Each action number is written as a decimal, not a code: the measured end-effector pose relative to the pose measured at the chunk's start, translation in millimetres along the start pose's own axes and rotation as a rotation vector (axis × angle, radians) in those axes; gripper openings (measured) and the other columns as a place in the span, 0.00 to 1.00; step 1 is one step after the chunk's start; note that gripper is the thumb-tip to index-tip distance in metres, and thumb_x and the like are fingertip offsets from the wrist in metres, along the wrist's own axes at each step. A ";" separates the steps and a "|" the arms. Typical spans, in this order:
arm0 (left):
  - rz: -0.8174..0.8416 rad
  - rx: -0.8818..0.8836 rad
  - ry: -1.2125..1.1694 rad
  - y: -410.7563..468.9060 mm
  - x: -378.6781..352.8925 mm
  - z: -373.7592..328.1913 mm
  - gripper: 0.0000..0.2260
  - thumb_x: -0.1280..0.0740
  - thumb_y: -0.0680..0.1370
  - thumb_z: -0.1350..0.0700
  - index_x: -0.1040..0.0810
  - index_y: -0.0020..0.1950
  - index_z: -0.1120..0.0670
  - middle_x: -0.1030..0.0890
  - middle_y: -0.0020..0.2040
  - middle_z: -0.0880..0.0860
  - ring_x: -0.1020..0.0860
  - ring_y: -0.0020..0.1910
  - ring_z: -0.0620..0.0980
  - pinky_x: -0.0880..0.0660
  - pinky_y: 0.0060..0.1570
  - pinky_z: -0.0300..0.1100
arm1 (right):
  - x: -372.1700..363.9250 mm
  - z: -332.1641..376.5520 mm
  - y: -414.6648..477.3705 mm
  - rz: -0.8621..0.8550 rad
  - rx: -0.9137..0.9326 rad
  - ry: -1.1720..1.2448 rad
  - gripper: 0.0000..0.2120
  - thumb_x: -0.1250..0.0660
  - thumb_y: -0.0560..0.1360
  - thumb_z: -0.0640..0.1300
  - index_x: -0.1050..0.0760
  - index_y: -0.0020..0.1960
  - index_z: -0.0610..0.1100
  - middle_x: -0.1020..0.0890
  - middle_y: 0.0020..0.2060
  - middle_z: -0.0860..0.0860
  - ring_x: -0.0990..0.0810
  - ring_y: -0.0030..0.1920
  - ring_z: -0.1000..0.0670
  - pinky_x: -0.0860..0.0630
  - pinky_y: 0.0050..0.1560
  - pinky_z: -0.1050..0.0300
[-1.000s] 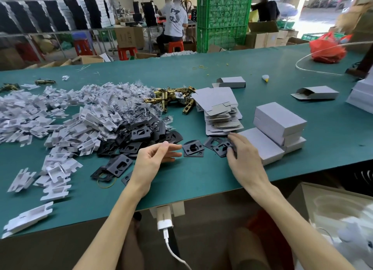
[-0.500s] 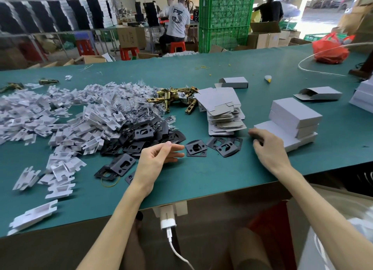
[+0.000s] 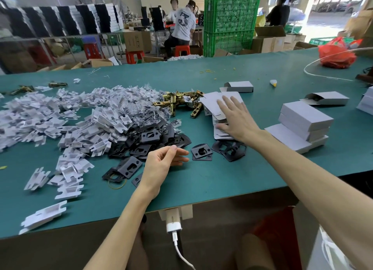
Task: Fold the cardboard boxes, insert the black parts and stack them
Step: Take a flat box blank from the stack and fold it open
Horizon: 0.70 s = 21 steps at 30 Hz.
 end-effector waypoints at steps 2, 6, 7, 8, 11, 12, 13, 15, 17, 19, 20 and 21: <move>-0.011 0.007 0.010 -0.5 0.2 0.5 0.16 0.39 0.87 0.56 0.13 0.51 0.60 0.12 0.49 0.55 0.13 0.48 0.56 0.17 0.49 0.43 | -1.0 2.3 7.3 0.104 -0.015 -0.067 0.32 0.34 0.81 0.46 0.44 0.80 0.43 0.41 0.80 0.46 0.46 0.80 0.43 0.52 0.79 0.40; -0.017 0.001 0.012 1.5 0.3 3.1 0.16 0.39 0.87 0.55 0.13 0.51 0.58 0.12 0.50 0.54 0.13 0.48 0.56 0.17 0.50 0.44 | 1.3 5.2 -1.3 -0.074 0.002 -0.164 0.19 0.42 0.77 0.30 0.26 0.66 0.42 0.22 0.64 0.48 0.30 0.70 0.45 0.46 0.78 0.48; -0.020 -0.004 0.003 2.0 0.6 3.2 0.16 0.39 0.87 0.54 0.13 0.51 0.58 0.12 0.50 0.54 0.13 0.48 0.56 0.17 0.50 0.44 | 1.4 7.4 -6.2 -0.135 0.016 -0.171 0.20 0.43 0.77 0.29 0.25 0.65 0.42 0.21 0.63 0.48 0.29 0.70 0.45 0.46 0.78 0.50; -0.025 -0.011 -0.008 2.7 0.8 3.0 0.16 0.39 0.87 0.54 0.13 0.52 0.58 0.12 0.51 0.54 0.13 0.48 0.57 0.17 0.50 0.45 | 1.5 10.6 -11.5 -0.186 0.035 -0.165 0.20 0.43 0.78 0.29 0.25 0.66 0.42 0.21 0.63 0.48 0.29 0.70 0.45 0.46 0.79 0.51; -0.036 -0.026 -0.020 3.5 1.7 2.9 0.17 0.40 0.88 0.53 0.14 0.54 0.58 0.12 0.52 0.54 0.13 0.48 0.57 0.17 0.49 0.44 | 0.9 26.5 -27.7 -0.285 0.063 -0.067 0.23 0.42 0.79 0.28 0.28 0.71 0.40 0.22 0.68 0.46 0.30 0.73 0.44 0.45 0.78 0.51; -0.037 -0.032 -0.024 3.2 1.6 2.9 0.17 0.41 0.88 0.53 0.14 0.55 0.58 0.12 0.53 0.54 0.13 0.49 0.57 0.17 0.49 0.44 | 3.7 33.6 -34.0 -0.359 0.079 -0.001 0.23 0.41 0.78 0.27 0.27 0.72 0.39 0.22 0.68 0.44 0.28 0.72 0.42 0.42 0.77 0.50; -0.042 -0.037 -0.039 3.1 1.7 2.5 0.17 0.42 0.88 0.52 0.14 0.57 0.58 0.12 0.54 0.54 0.13 0.50 0.57 0.17 0.49 0.44 | 6.3 41.8 -40.6 -0.439 0.111 0.069 0.23 0.39 0.77 0.26 0.26 0.71 0.37 0.21 0.67 0.42 0.26 0.70 0.41 0.37 0.76 0.48; -0.072 -0.032 -0.114 3.9 3.0 0.7 0.19 0.43 0.88 0.50 0.17 0.61 0.59 0.13 0.56 0.56 0.13 0.52 0.58 0.17 0.50 0.45 | 6.5 63.0 -52.5 -0.544 0.237 0.175 0.24 0.36 0.75 0.24 0.25 0.70 0.35 0.20 0.66 0.40 0.22 0.67 0.40 0.28 0.71 0.45; -0.089 -0.009 -0.237 4.7 4.4 -2.4 0.22 0.44 0.87 0.46 0.20 0.65 0.60 0.14 0.59 0.57 0.14 0.56 0.59 0.17 0.52 0.45 | -3.1 86.3 -63.8 -0.551 0.381 0.229 0.25 0.35 0.74 0.25 0.24 0.70 0.36 0.20 0.66 0.41 0.21 0.67 0.41 0.25 0.67 0.44; -0.090 0.018 -0.385 5.1 6.0 -5.3 0.25 0.44 0.85 0.42 0.22 0.68 0.60 0.15 0.62 0.58 0.16 0.61 0.58 0.18 0.55 0.45 | -17.0 105.9 -74.1 -0.541 0.489 0.279 0.24 0.34 0.74 0.26 0.23 0.69 0.37 0.20 0.66 0.43 0.21 0.67 0.43 0.24 0.66 0.45; -0.098 0.037 -0.454 5.3 8.0 -6.0 0.27 0.44 0.84 0.41 0.22 0.69 0.60 0.16 0.63 0.59 0.17 0.63 0.57 0.19 0.56 0.45 | -24.6 113.4 -78.4 -0.532 0.528 0.316 0.24 0.33 0.74 0.26 0.22 0.68 0.38 0.20 0.66 0.44 0.21 0.67 0.44 0.24 0.66 0.45; -0.109 0.063 -0.511 4.8 10.7 -6.5 0.28 0.44 0.84 0.39 0.22 0.68 0.61 0.17 0.64 0.60 0.18 0.64 0.57 0.19 0.57 0.45 | -32.3 119.2 -81.8 -0.513 0.561 0.357 0.23 0.34 0.74 0.26 0.22 0.68 0.38 0.20 0.66 0.45 0.21 0.67 0.44 0.24 0.66 0.45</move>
Point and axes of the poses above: each hand's wrist, its own y-axis towards the middle knuckle, its own x-axis out of the back of the hand, z = x × y, the point moved 2 cm from there along y, towards the middle knuckle
